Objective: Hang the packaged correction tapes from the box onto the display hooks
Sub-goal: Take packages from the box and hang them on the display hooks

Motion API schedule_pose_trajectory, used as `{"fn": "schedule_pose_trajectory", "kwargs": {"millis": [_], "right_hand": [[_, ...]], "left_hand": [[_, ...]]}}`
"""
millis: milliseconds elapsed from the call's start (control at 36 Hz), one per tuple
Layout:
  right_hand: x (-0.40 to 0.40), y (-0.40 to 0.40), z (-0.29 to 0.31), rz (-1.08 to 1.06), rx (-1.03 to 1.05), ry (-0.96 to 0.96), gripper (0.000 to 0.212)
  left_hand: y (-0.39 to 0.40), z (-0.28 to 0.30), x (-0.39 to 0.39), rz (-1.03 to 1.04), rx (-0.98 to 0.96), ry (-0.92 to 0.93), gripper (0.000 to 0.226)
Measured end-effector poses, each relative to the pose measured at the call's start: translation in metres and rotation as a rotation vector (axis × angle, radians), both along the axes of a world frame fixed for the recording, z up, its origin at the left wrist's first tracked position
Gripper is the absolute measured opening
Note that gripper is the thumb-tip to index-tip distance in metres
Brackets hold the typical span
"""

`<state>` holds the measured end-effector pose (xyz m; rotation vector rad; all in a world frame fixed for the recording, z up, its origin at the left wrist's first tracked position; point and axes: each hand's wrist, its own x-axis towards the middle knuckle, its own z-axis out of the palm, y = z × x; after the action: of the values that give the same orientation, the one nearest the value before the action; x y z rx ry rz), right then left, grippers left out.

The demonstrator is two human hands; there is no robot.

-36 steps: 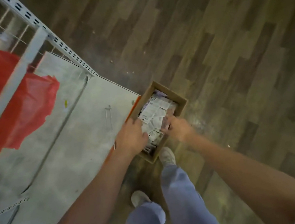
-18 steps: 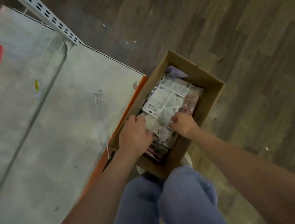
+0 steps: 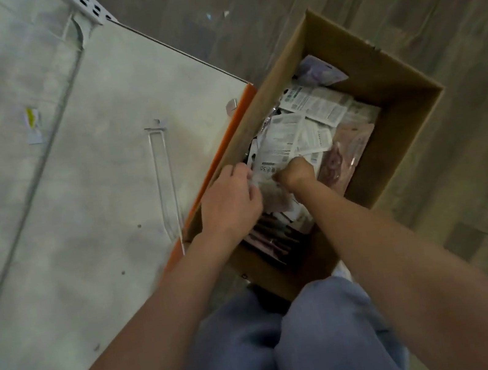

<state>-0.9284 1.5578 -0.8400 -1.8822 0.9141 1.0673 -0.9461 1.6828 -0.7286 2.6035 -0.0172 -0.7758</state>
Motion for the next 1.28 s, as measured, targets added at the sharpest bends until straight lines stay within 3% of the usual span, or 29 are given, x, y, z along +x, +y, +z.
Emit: {"fn": "schedule_pose_trajectory", "kwargs": {"millis": [139,333,417,528,611,667,806,944,1000,1111,1194,1278], "right_hand": [[-0.014,-0.015,0.062,0.07,-0.067,-0.047,0.032],[-0.019,-0.046,0.173,-0.23,0.095,-0.042,0.028],[-0.018,-0.061,0.225,-0.313,0.21,-0.047,0.025],[-0.016,-0.079,0.281,-0.392,0.377,-0.085,0.021],[-0.01,-0.091,0.318,-0.45,0.457,-0.1,0.02],[-0.007,-0.098,0.34,-0.49,0.498,-0.1,0.012],[0.0,-0.107,0.381,-0.478,0.561,-0.09,0.013],[0.006,-0.108,0.407,-0.411,0.51,-0.156,0.05],[0.005,-0.107,0.414,-0.422,0.495,-0.192,0.049],[0.003,-0.101,0.425,-0.33,0.432,-0.272,0.011],[-0.002,-0.09,0.433,-0.175,0.424,-0.332,0.04],[-0.007,-0.072,0.446,0.092,0.39,-0.424,0.053]], "left_hand": [[-0.011,0.049,-0.009,0.013,0.007,0.084,0.022],[-0.037,0.134,-0.014,-0.037,0.01,0.184,0.039],[-0.053,0.167,-0.012,-0.07,0.001,0.211,0.058],[-0.068,0.205,-0.01,-0.238,0.011,0.264,0.099],[-0.074,0.232,-0.01,-0.33,0.052,0.283,0.111],[-0.078,0.249,-0.009,-0.326,0.046,0.243,0.103],[-0.085,0.288,-0.007,-0.228,0.015,-0.051,0.06],[-0.089,0.324,-0.001,-0.063,-0.083,-0.126,0.024],[-0.086,0.337,-0.001,0.047,-0.112,-0.115,0.019],[-0.074,0.364,-0.006,0.244,-0.161,-0.113,0.027],[-0.055,0.39,-0.016,0.404,-0.212,-0.087,0.024],[-0.031,0.412,-0.029,0.515,-0.252,-0.037,0.015]]}}
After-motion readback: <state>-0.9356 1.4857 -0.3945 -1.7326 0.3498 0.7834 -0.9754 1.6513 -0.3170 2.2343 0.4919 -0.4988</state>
